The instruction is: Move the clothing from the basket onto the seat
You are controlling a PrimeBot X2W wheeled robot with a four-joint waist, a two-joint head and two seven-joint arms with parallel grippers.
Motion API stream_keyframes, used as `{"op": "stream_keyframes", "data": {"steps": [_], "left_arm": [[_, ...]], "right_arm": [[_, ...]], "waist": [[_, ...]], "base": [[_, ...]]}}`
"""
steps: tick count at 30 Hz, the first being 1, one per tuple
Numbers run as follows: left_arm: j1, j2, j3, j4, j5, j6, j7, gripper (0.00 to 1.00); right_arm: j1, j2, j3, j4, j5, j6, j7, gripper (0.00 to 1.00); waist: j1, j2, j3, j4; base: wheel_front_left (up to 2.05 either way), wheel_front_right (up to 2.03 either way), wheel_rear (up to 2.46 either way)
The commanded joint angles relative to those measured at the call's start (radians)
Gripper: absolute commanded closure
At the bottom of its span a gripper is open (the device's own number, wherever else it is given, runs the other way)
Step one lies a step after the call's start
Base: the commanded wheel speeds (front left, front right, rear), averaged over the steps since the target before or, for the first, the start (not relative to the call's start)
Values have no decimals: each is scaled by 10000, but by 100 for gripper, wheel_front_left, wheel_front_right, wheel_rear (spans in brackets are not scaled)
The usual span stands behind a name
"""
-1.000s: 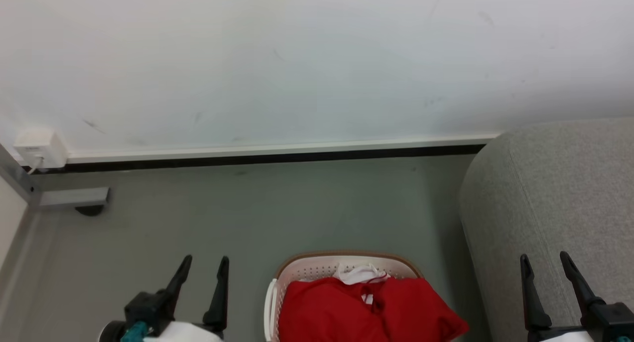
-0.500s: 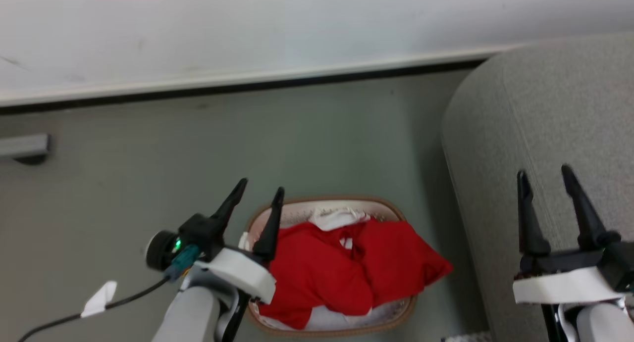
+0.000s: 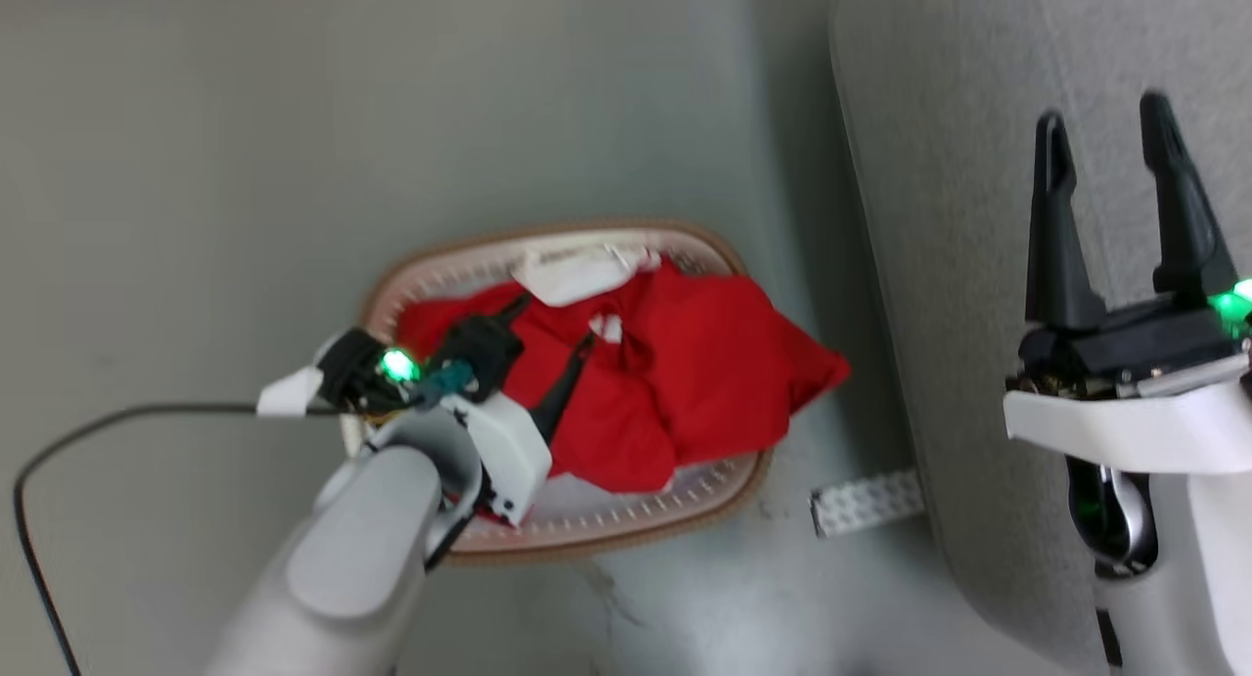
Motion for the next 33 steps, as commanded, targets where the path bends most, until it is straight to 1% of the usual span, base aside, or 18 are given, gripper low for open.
{"op": "stream_keyframes", "data": {"steps": [1, 4, 7, 8, 12, 14, 19, 23, 24, 26, 31, 32, 33], "left_arm": [[-361, 163, -59, 148, 49, 18, 166, 0], [-773, 271, -452, 436, 222, 18, 617, 0], [-1180, 400, -604, 744, 394, 29, 1097, 0], [-1297, 439, -625, 829, 453, 99, 1237, 0], [-1732, 615, -674, 1202, 728, 619, 1894, 0], [-1930, 668, -663, 1355, 804, 782, 2153, 0], [-2186, 746, -676, 1634, 867, 1057, 2452, 0], [-2215, 665, -683, 1752, 771, 1137, 2431, 0], [-2205, 653, -703, 1808, 739, 1090, 2460, 0], [-2143, 628, -640, 1896, 612, 1150, 2381, 100], [-1703, 265, -481, 2063, 124, 1060, 1971, 100], [-1591, 158, -436, 2079, -11, 1026, 1849, 100], [-1310, -54, -299, 2117, -353, 970, 1526, 100]], "right_arm": [[-338, -10, 96, -107, 193, -21, -4, 0], [-654, -12, 214, -248, 449, -21, -4, 0], [-890, -9, 265, -426, 780, -21, -4, 0], [-955, -9, 277, -489, 857, -21, -4, 0], [-1122, -12, 367, -763, 1013, -21, -4, 0], [-1165, -10, 345, -913, 1155, -21, -4, 0], [-1151, -12, 296, -1192, 1441, -21, -4, 0], [-1061, -12, 220, -1217, 1477, -21, -4, 0], [-1028, -10, 204, -1204, 1476, -21, -4, 0], [-950, -12, 162, -1135, 1444, -21, -4, 0], [-611, -15, 6, -802, 1392, -21, -4, 0], [-521, -15, -32, -741, 1383, -21, -4, 0], [-261, -18, -146, -604, 1368, -21, -4, 0]], "waist": [[-3, -1, 1308, -685], [-3, -1, 1857, -810], [-3, -1, 2294, -940], [-3, -1, 2425, -986], [-3, -1, 2941, -1171], [-3, -1, 3189, -1255], [-3, -1, 3631, -1430], [-3, -1, 3710, -1472], [-3, -1, 3703, -1473], [-3, -1, 3604, -1445], [-3, -1, 2796, -1210], [-3, -1, 2558, -1130], [-3, -1, 1978, -946]], "base": [[0, 0, 0], [0, 0, 0], [0, 0, 0], [0, 0, 0], [0, 0, 0], [0, 0, 0], [0, 0, 0], [0, 0, 0], [0, 0, 0], [0, 0, 0], [0, 0, 0], [0, 0, 0], [0, 0, 0]]}}
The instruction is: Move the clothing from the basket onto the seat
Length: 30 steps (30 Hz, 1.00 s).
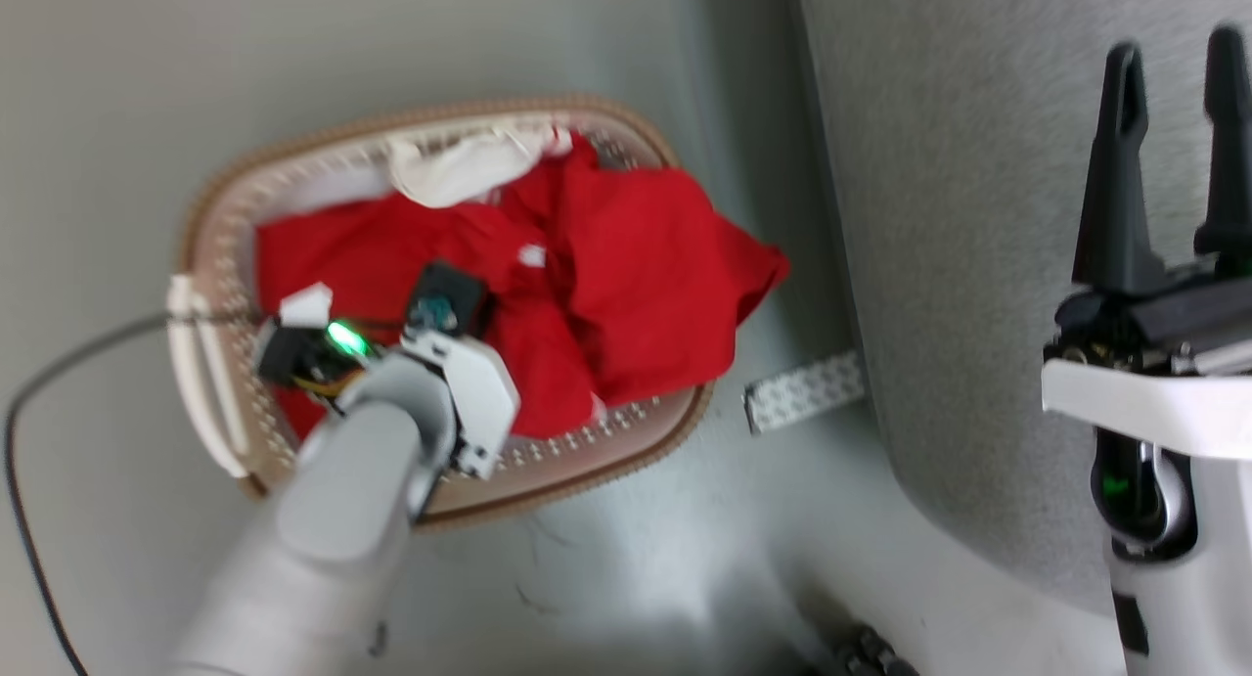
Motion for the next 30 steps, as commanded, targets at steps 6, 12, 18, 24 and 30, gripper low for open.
{"op": "stream_keyframes", "data": {"steps": [6, 12, 18, 24, 30], "left_arm": [[1110, -581, 477, 134, -1109, -245, -987, 100], [2087, -939, 718, 93, -2015, -398, -1636, 100], [2766, -1080, 697, -284, -2768, -392, -1890, 100], [3310, -1102, 451, -1021, -3367, -187, -1742, 100], [3667, -1098, 286, -2077, -3659, 63, -1390, 100]], "right_arm": [[1085, -24, -399, 452, -410, -21, -4, 0], [2224, -29, -653, 864, -939, -21, -4, 0], [3196, -30, -643, 1219, -1389, -21, -4, 0], [3989, -29, -445, 1580, -1724, -21, -3, 0], [4585, -30, -350, 1825, -1814, -21, -3, 0]], "waist": [[-1, 0, -2471, 863], [-1, 0, -4556, 1469], [-1, 0, -6315, 1958], [-1, 0, -7627, 2251], [-1, 0, -8444, 2404]], "base": [[0, 0, 0], [0, 0, 0], [0, 0, 0], [0, 0, 0], [0, 0, 0]]}}
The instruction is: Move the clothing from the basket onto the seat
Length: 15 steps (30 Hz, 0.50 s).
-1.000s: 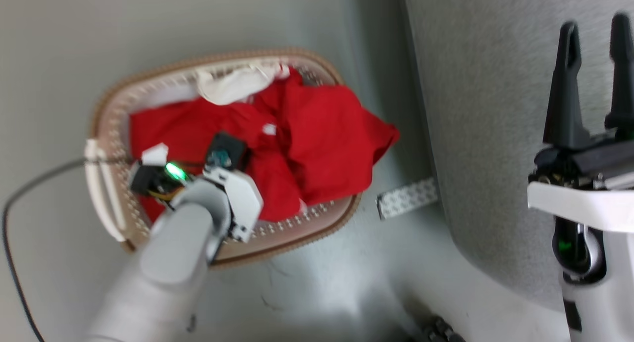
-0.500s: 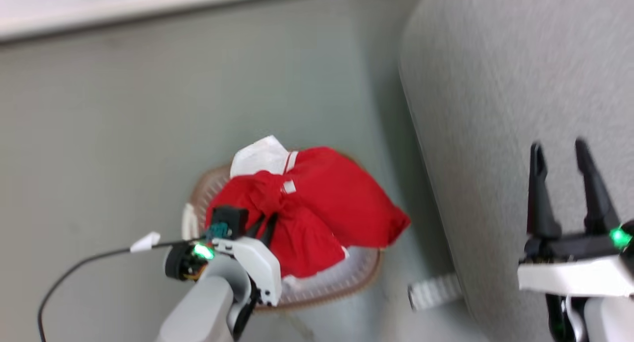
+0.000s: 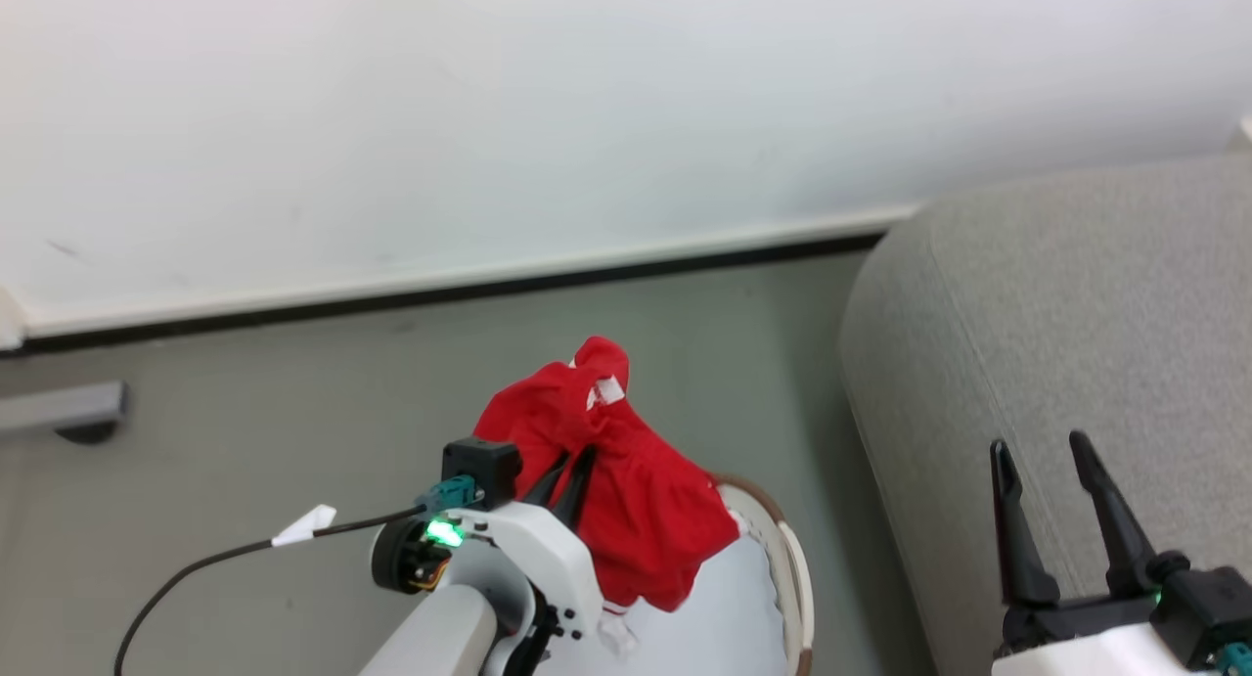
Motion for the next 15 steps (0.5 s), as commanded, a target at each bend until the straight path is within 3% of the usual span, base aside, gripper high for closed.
{"op": "stream_keyframes", "data": {"steps": [1, 15], "left_arm": [[152, 23, -8, -256, -84, 65, 64, 100], [478, 572, 265, -3305, -341, 776, 1050, 100]], "right_arm": [[235, -36, 3, 52, -111, -21, -3, 0], [1094, -33, 206, 474, -434, -21, -3, 0]], "waist": [[4, 0, -633, 303], [4, 0, -1703, 267]], "base": [[0, 0, 0], [0, 0, 0]]}}
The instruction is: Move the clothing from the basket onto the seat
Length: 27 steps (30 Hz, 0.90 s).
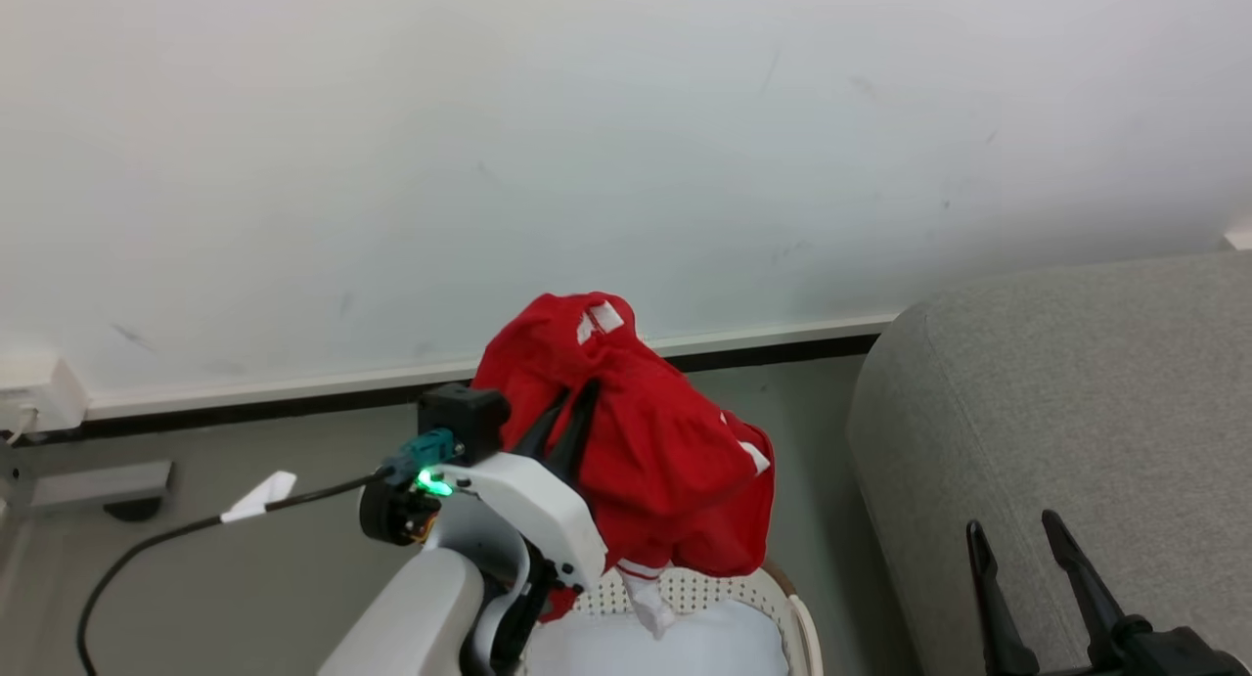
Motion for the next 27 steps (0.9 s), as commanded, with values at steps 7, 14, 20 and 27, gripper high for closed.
{"op": "stream_keyframes", "data": {"steps": [7, 14, 20, 27], "left_arm": [[314, 284, 29, -1120, -178, 268, 525, 100], [421, 394, -34, -1554, -178, 394, 772, 100], [509, 382, -98, -1738, -212, 452, 802, 100], [569, 370, -207, -1795, -231, 489, 815, 100]], "right_arm": [[331, -30, 93, 75, -150, -21, -3, 0], [157, -33, 798, 67, -482, -21, -3, 0], [12, -33, 1715, -65, -450, -21, -3, 0], [-335, -440, 3354, -115, 694, -21, -3, 0]], "waist": [[3, -1, -344, -107], [3, -1, -400, -132], [3, -1, -464, -83], [3, -1, -492, -14]], "base": [[0, 0, 0], [0, 0, 0], [0, 0, 0], [0, 0, 0]]}}
